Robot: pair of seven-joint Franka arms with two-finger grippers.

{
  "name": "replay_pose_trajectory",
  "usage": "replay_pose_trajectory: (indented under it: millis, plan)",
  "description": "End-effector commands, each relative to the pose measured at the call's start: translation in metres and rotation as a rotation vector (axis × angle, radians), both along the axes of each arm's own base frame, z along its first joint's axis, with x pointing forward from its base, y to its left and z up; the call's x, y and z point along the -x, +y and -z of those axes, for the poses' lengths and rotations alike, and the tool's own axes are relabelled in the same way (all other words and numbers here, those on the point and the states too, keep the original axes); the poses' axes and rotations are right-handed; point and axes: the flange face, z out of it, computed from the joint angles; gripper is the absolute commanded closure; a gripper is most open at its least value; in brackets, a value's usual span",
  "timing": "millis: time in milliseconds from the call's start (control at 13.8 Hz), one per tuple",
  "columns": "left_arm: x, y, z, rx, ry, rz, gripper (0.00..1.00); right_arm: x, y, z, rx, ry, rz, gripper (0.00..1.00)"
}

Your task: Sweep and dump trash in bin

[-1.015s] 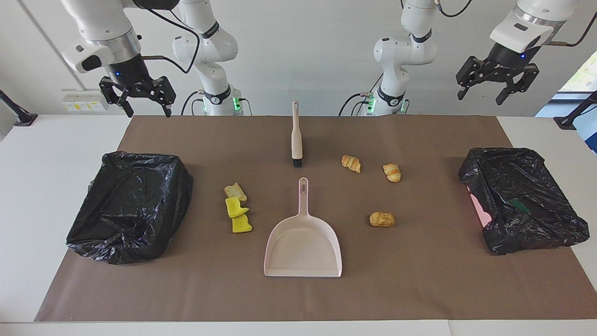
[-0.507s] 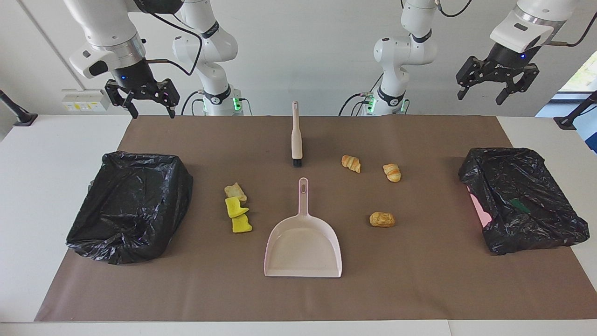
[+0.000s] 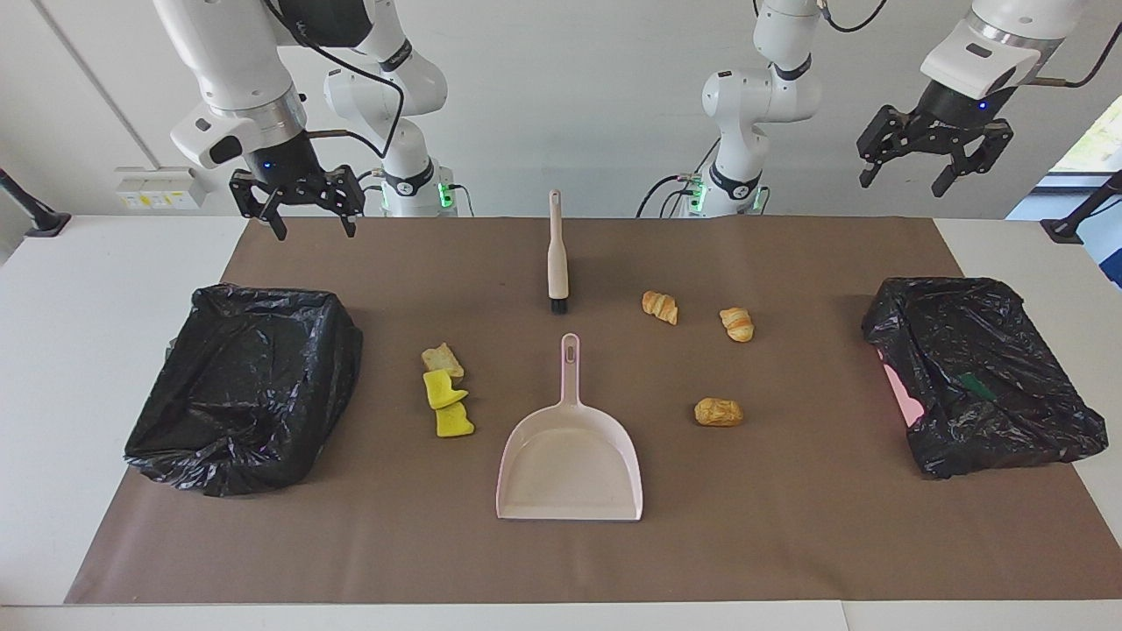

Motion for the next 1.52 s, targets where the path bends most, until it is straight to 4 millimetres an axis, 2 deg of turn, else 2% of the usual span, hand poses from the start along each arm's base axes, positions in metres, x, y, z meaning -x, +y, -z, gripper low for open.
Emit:
replay_pose_trajectory:
  millis: [0,145,435,580,725,797,942,1087,1232,1305,1450]
  plan:
    - [0.005,0.003,-0.004,-0.011,0.004,-0.005,0.0,-0.007,0.017,0.017,-0.031,-0.02,-0.001,0.0]
    - [0.005,0.003,-0.004,-0.011,0.004,-0.005,0.0,-0.028,0.042,0.046,-0.059,-0.023,0.005,0.0]
    - [0.005,0.003,-0.003,-0.011,0.005,-0.005,0.0,-0.069,0.131,0.11,-0.098,-0.085,0.063,0.0]
    - [0.005,0.003,-0.003,-0.011,0.005,-0.005,0.0,-0.08,0.169,0.137,-0.132,-0.096,0.121,0.0]
    - [0.006,0.003,-0.002,-0.012,0.013,-0.008,0.0,-0.095,0.191,0.161,-0.152,-0.069,0.186,0.0]
    - [0.011,0.003,0.0,-0.013,0.019,-0.003,0.0,-0.095,0.218,0.171,-0.151,-0.059,0.191,0.0]
    - [0.01,0.004,-0.001,-0.013,0.008,-0.006,0.0,-0.1,0.256,0.191,-0.155,-0.057,0.211,0.0]
    - [0.011,0.004,0.0,-0.013,0.016,-0.009,0.0,-0.104,0.283,0.219,-0.15,-0.07,0.183,0.0]
    - [0.013,0.004,-0.001,-0.013,0.019,-0.007,0.0,-0.104,0.298,0.242,-0.146,-0.082,0.16,0.0]
    - [0.013,0.003,-0.001,-0.014,0.019,-0.007,0.0,-0.099,0.307,0.25,-0.126,-0.077,0.134,0.0]
    - [0.013,0.003,0.0,-0.014,0.019,-0.004,0.0,-0.093,0.31,0.257,-0.094,-0.077,0.088,0.0]
